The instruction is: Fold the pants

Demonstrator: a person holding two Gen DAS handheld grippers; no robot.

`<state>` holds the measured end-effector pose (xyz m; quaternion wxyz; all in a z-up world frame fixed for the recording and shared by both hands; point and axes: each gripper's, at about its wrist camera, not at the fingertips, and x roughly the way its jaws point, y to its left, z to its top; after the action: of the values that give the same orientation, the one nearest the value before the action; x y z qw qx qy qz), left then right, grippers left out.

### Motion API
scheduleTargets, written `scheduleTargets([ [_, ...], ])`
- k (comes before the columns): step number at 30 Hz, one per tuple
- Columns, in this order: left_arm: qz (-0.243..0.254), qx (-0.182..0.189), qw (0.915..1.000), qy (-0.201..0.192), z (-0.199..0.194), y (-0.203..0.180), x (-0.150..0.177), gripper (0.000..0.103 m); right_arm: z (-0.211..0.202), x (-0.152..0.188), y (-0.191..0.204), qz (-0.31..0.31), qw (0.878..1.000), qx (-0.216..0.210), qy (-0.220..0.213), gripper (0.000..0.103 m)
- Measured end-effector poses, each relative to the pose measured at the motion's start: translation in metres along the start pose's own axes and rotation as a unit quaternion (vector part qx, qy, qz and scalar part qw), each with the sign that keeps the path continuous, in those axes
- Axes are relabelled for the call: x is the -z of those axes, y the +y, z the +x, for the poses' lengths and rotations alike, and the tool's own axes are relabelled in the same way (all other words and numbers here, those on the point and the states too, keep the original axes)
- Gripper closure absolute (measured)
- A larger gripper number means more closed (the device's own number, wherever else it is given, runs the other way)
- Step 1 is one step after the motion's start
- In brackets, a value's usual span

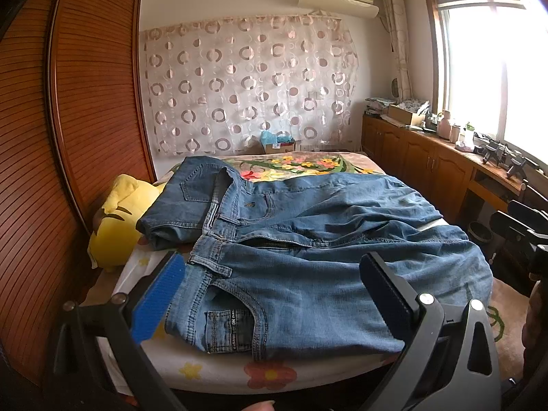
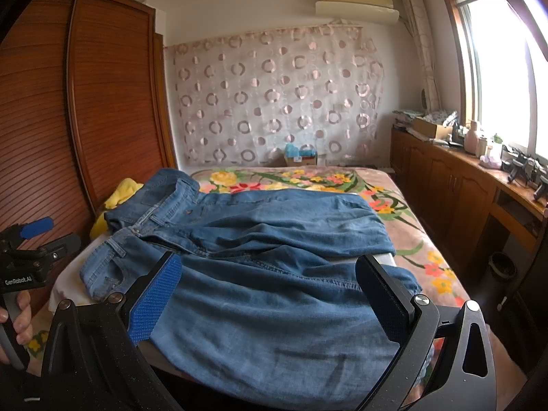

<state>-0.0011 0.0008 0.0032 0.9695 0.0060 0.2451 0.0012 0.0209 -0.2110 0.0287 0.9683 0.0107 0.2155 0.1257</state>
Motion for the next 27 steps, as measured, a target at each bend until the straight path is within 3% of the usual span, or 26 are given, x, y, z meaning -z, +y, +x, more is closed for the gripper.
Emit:
scheduleTargets([
  [27, -0.001, 0.0, 1.0, -0.002, -0.0002, 0.0003, 0.0008, 0.0, -0.0006, 0.0011, 0.0024, 0.0, 1.0, 0.0, -0.001, 0.0],
])
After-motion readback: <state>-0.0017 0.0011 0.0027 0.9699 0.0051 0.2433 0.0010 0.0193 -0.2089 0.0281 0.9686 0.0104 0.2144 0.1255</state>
